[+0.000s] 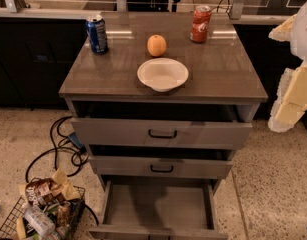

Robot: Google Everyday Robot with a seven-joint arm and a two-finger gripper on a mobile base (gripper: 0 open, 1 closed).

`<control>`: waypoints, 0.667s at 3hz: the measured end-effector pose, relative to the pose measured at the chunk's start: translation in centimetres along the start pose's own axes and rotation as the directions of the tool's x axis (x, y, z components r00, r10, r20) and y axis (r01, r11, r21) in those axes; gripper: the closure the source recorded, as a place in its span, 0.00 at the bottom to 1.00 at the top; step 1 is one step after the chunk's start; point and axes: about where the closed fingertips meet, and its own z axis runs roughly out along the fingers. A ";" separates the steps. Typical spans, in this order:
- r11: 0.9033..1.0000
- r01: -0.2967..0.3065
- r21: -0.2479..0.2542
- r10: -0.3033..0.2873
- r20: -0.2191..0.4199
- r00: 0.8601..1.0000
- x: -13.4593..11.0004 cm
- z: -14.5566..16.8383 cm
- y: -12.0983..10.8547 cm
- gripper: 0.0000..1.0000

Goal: Place coke can into bottom drawer

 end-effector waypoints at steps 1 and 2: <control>1.000 0.000 0.000 0.000 0.000 1.000 0.0 0.0 0.0 0.00; 0.999 -0.033 0.037 0.032 0.030 0.999 0.7 0.5 -2.4 0.00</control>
Offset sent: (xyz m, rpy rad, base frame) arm 0.0626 -0.0370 -0.0020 0.0825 -0.0886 -0.0822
